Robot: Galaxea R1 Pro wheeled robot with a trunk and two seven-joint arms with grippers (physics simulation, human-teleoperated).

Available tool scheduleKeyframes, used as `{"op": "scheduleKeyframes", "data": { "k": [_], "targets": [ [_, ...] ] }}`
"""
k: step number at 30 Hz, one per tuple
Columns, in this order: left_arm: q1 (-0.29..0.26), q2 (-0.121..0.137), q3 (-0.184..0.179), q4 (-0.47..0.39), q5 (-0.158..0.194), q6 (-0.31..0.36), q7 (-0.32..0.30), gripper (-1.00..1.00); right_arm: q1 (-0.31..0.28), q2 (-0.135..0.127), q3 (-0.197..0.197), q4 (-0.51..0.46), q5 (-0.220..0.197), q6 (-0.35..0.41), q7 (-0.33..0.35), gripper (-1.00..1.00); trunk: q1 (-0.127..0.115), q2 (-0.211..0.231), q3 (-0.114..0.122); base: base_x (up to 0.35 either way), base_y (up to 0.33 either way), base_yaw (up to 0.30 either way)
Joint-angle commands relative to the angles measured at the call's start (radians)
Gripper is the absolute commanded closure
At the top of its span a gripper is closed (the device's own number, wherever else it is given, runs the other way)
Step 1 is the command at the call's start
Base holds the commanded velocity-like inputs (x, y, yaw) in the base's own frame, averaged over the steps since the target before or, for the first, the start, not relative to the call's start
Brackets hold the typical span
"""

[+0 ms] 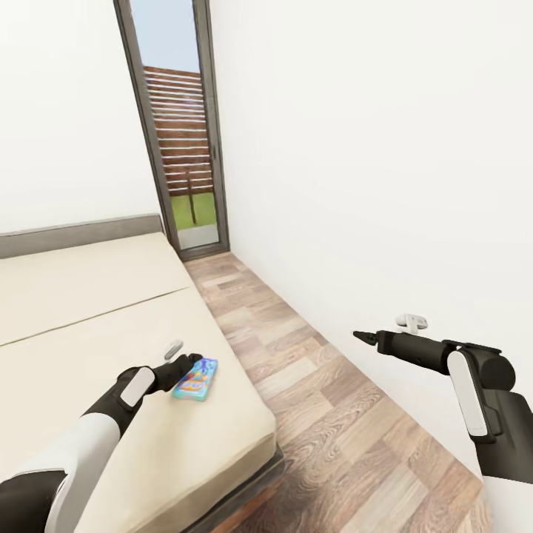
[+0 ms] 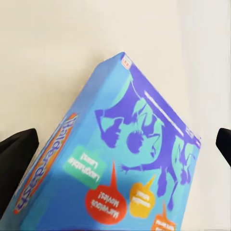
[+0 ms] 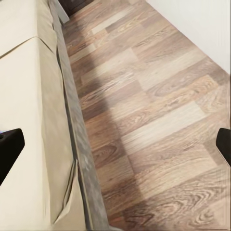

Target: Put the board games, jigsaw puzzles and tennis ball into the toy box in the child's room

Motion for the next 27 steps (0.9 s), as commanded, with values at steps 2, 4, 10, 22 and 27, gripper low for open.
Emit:
{"op": "scheduleKeyframes", "data": {
  "k": [2, 4, 10, 22, 27],
  "targets": [
    [0.0, 0.0, 0.004, 0.015, 0.008, 0.011, 0.0, -1.0, -0.001, 0.0, -0.001, 0.0, 0.006, 0.004, 0.008, -1.0, 0.0, 0.0, -0.001, 0.0, 0.0, -0.273],
    [0.001, 0.0, 0.004, 0.015, 0.009, 0.011, -0.001, -1.0, -0.001, 0.0, -0.001, 0.0, 0.006, 0.004, 0.008, -1.0, 0.0, 0.0, -0.001, 0.0, 0.0, -0.267],
    [0.001, 0.0, 0.004, 0.015, 0.01, 0.011, -0.001, -1.0, -0.001, 0.0, -0.001, 0.0, 0.006, 0.004, 0.008, -1.0, 0.0, 0.0, -0.001, 0.0, 0.0, -0.182],
    [0.002, -0.001, 0.004, 0.015, 0.009, 0.01, -0.001, -1.0, -0.001, 0.0, 0.0, 0.0, 0.006, 0.004, 0.008, -1.0, 0.0, 0.0, -0.001, 0.0, 0.0, -0.043],
    [0.001, 0.0, 0.004, 0.015, 0.009, 0.01, -0.001, -1.0, -0.001, 0.001, 0.0, 0.0, 0.006, 0.004, 0.008, -1.0, 0.0, 0.0, -0.001, 0.0, 0.0, -0.01]
  ]
}}
